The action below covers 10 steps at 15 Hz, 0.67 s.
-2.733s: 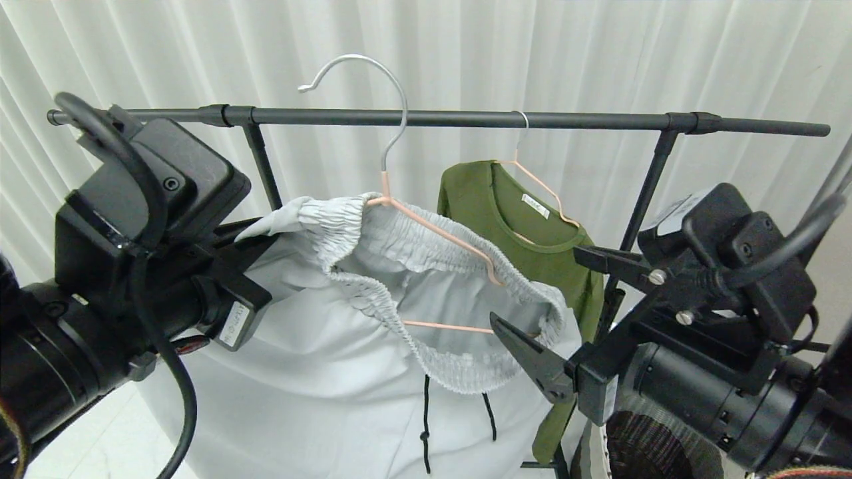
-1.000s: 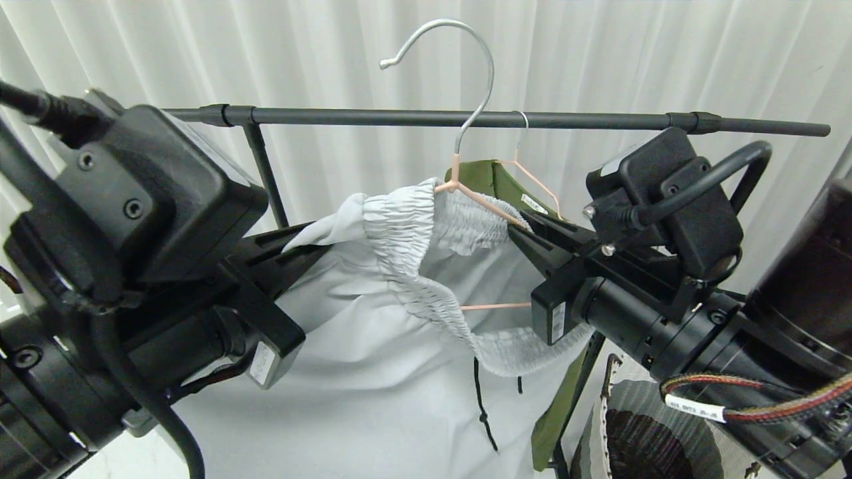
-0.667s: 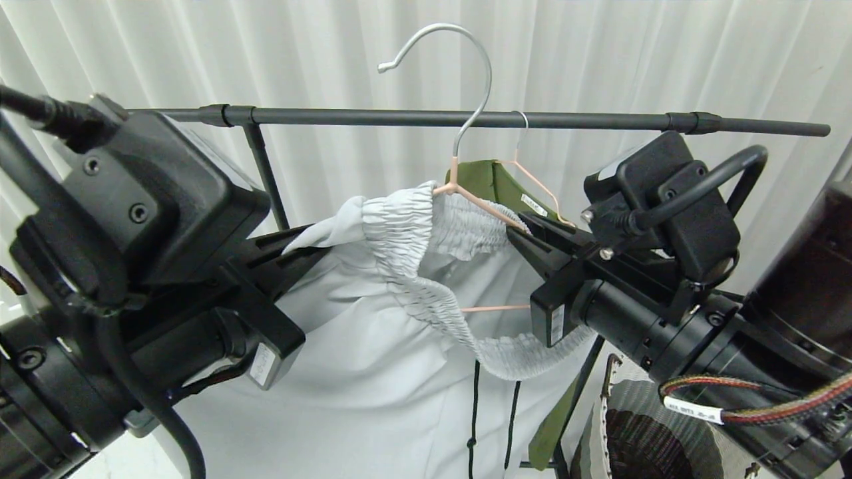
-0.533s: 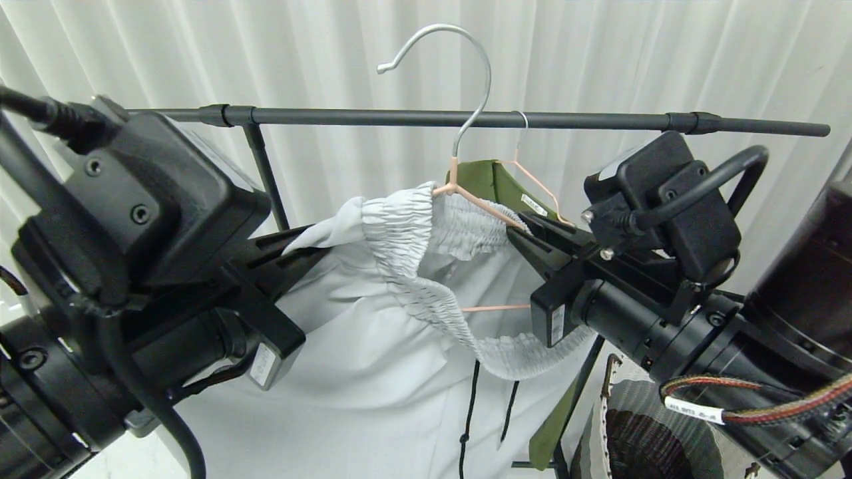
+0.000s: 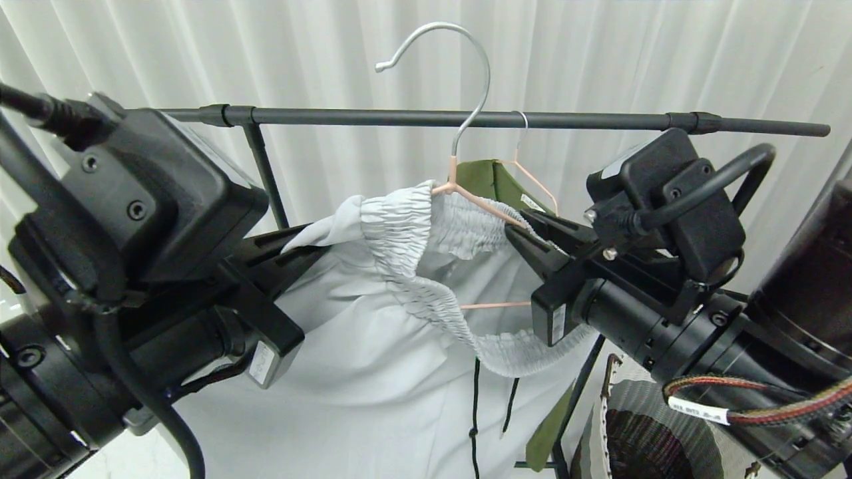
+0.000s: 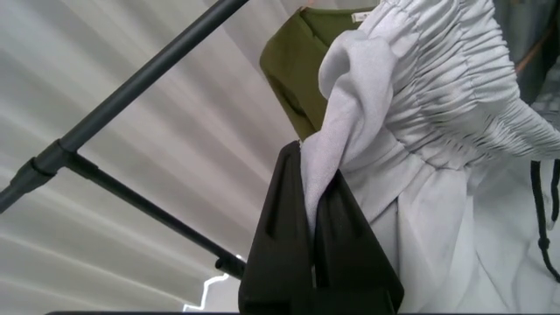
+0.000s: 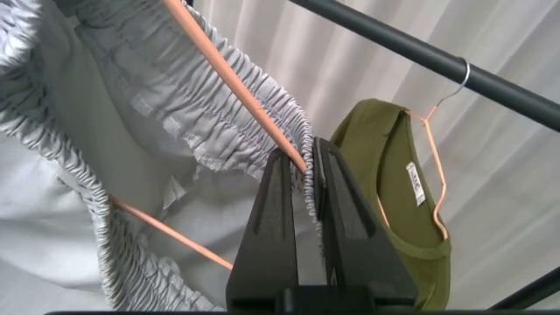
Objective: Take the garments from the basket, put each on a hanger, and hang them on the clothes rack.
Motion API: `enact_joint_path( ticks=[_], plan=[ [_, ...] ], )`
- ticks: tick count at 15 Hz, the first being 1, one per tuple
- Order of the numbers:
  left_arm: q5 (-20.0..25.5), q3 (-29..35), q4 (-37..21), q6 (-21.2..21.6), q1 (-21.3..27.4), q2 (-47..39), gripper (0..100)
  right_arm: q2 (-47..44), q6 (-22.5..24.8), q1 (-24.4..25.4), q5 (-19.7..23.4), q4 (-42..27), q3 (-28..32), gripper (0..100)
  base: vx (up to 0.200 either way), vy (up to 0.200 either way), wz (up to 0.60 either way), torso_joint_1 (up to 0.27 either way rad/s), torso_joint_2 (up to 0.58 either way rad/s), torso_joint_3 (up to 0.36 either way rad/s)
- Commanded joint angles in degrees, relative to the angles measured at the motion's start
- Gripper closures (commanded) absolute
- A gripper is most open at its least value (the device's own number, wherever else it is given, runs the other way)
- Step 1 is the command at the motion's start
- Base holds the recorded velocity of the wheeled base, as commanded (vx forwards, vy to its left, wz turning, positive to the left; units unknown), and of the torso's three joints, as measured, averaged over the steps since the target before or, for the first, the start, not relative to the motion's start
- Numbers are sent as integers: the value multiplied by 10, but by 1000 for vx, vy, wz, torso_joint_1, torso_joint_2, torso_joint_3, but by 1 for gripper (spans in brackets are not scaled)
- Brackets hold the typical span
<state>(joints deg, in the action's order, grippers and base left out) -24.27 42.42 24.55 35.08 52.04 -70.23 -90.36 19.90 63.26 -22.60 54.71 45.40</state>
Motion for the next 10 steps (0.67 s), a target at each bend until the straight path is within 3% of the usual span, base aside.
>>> enact_joint_path(
  ticks=[1,7,10],
  plan=[
    [-1,-1,1,0,0,0,100,2,3,0,-3,-4,0,0,0,0,0,0,0,0],
    [13,-11,16,2,-2,3,100,34,6,2,1,-7,-26,0,0,0,0,0,0,0],
    [40,-30,42,5,-4,6,100,86,-21,11,8,-82,-30,0,0,0,0,0,0,0]
  ],
)
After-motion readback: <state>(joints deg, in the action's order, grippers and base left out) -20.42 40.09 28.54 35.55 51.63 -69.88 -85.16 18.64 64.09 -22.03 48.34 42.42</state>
